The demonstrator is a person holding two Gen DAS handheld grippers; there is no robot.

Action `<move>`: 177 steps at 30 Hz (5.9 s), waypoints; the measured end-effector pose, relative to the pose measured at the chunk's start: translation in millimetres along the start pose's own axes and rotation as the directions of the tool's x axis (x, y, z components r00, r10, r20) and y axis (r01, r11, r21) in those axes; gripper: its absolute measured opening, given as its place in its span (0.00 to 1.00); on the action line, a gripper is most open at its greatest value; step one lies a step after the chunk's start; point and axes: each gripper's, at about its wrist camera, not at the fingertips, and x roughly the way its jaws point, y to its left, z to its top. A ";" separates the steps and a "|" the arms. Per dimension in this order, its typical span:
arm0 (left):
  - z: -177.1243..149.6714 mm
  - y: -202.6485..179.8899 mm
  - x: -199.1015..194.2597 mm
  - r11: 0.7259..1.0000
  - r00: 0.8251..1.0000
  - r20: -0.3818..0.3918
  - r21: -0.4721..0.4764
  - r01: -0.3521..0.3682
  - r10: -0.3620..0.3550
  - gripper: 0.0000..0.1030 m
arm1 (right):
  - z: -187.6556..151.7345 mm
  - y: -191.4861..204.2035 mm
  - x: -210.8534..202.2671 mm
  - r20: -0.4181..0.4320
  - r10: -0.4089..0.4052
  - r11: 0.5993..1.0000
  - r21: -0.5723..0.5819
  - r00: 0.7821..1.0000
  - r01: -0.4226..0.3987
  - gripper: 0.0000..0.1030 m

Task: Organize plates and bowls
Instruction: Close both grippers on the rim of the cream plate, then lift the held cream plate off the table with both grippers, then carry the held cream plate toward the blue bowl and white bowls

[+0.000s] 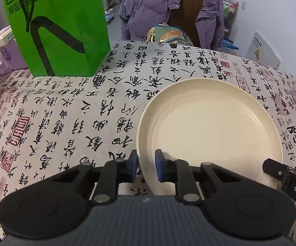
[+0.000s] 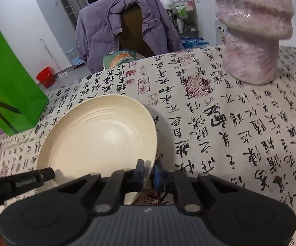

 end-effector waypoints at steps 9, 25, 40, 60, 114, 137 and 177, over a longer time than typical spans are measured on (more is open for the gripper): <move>-3.9 0.8 -8.0 1.000 1.000 0.018 -0.004 -0.003 0.003 0.17 | -5.6 4.3 -11.7 0.030 -0.015 0.999 -0.033 0.999 0.016 0.10; -10.9 -3.7 -46.6 1.000 0.996 0.088 0.027 0.000 -0.002 0.17 | -12.4 -2.8 -49.2 0.083 -0.003 1.000 0.005 0.997 0.003 0.10; -23.0 1.1 -101.8 1.000 0.990 0.140 0.024 0.006 -0.009 0.17 | -24.7 4.5 -105.3 0.147 0.002 1.000 -0.006 0.989 -0.001 0.10; -50.0 6.9 -155.4 0.999 0.982 0.183 0.031 0.037 -0.042 0.17 | -51.7 2.9 -160.1 0.198 0.009 1.000 0.007 0.980 -0.011 0.10; -148.8 54.2 -269.7 0.988 0.924 0.352 0.040 0.147 -0.152 0.17 | -161.1 22.4 -294.0 0.435 0.030 0.999 -0.037 0.900 -0.015 0.11; -183.1 72.3 -298.0 0.983 0.902 0.392 0.039 0.180 -0.181 0.17 | -199.9 24.0 -313.4 0.453 0.050 0.999 -0.029 0.890 -0.041 0.11; -238.6 116.6 -323.5 0.977 0.882 0.425 0.030 0.212 -0.204 0.17 | -259.8 44.9 -331.8 0.451 0.062 0.998 -0.039 0.890 -0.050 0.11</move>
